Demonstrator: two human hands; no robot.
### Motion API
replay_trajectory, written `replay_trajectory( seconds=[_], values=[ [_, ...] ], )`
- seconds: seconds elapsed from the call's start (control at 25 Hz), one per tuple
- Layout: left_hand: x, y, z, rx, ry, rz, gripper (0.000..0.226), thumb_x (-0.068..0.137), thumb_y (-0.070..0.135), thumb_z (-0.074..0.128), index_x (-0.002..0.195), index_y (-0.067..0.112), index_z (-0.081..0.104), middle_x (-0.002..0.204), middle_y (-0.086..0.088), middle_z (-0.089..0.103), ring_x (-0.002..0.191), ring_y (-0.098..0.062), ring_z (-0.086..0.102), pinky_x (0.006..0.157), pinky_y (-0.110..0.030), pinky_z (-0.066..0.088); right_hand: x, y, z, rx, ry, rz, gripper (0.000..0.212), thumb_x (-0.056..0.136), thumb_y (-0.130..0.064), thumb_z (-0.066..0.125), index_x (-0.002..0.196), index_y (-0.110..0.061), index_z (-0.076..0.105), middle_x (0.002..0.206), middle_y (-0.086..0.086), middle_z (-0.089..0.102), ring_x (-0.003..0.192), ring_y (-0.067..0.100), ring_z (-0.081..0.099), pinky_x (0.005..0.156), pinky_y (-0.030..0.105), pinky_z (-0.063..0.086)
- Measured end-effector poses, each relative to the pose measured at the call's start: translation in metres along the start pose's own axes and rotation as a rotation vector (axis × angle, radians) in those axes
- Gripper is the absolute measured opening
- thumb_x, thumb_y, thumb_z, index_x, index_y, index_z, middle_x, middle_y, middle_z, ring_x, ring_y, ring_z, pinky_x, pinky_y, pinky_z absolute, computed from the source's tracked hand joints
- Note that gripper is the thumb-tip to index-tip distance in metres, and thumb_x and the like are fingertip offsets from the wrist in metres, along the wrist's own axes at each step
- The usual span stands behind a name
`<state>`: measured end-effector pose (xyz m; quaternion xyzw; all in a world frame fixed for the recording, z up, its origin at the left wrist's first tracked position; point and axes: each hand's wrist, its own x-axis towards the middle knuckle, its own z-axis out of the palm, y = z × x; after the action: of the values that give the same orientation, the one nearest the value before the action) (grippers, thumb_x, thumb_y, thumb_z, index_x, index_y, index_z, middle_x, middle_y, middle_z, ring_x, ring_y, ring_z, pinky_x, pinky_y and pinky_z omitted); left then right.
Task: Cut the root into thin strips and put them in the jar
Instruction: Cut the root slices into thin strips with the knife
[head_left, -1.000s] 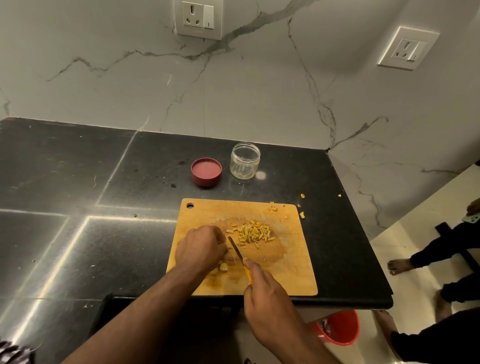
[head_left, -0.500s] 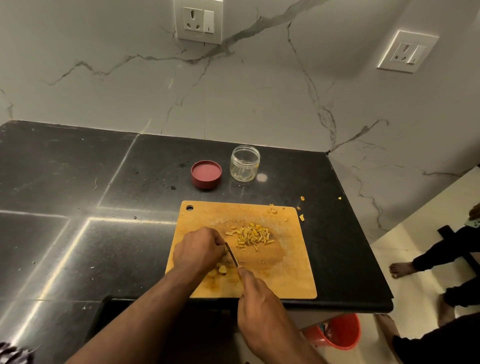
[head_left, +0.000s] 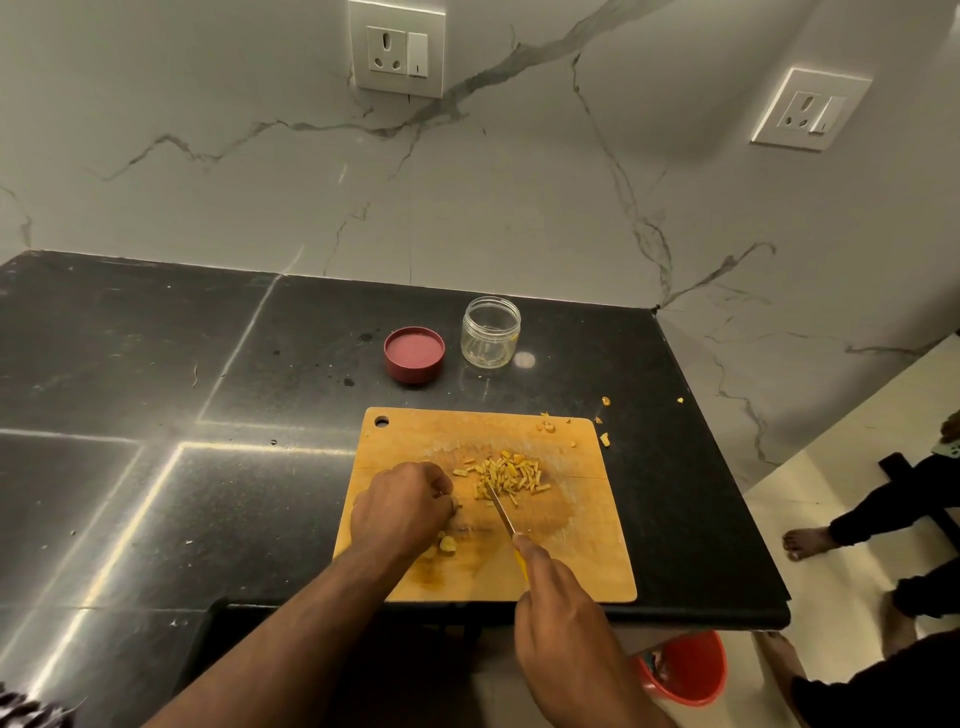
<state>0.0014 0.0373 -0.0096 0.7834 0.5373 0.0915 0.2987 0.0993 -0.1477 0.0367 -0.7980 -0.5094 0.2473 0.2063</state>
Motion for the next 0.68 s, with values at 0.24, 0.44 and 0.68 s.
replay_trajectory(
  seconds=[0.24, 0.44, 0.68],
  values=[
    [-0.003, 0.002, 0.001, 0.038, 0.031, 0.001, 0.022, 0.089, 0.034, 0.073, 0.11, 0.03, 0.071, 0.104, 0.013, 0.071, 0.091, -0.008, 0.063, 0.076, -0.033, 0.058, 0.002, -0.007, 0.002, 0.036, -0.015, -0.03, 0.053, 0.104, -0.027, 0.034, 0.152, -0.039, 0.017, 0.143, -0.015, 0.04, 0.119, 0.003, 0.048, 0.092, 0.017, 0.04],
    [0.001, 0.002, 0.002, 0.01, 0.019, -0.002, 0.021, 0.088, 0.029, 0.071, 0.109, 0.031, 0.073, 0.104, 0.013, 0.073, 0.093, -0.009, 0.065, 0.081, -0.037, 0.059, 0.007, -0.008, 0.003, 0.044, -0.05, -0.039, 0.051, 0.104, -0.027, 0.033, 0.152, -0.037, 0.019, 0.143, -0.012, 0.041, 0.12, 0.005, 0.047, 0.094, 0.02, 0.042],
    [0.0, 0.001, 0.004, 0.035, 0.049, -0.013, 0.019, 0.085, 0.03, 0.071, 0.104, 0.031, 0.074, 0.098, 0.015, 0.073, 0.092, -0.011, 0.065, 0.079, -0.038, 0.059, 0.016, -0.012, 0.012, 0.031, -0.062, -0.047, 0.051, 0.104, -0.027, 0.033, 0.152, -0.037, 0.018, 0.143, -0.011, 0.041, 0.119, 0.007, 0.048, 0.095, 0.023, 0.044]
  ],
)
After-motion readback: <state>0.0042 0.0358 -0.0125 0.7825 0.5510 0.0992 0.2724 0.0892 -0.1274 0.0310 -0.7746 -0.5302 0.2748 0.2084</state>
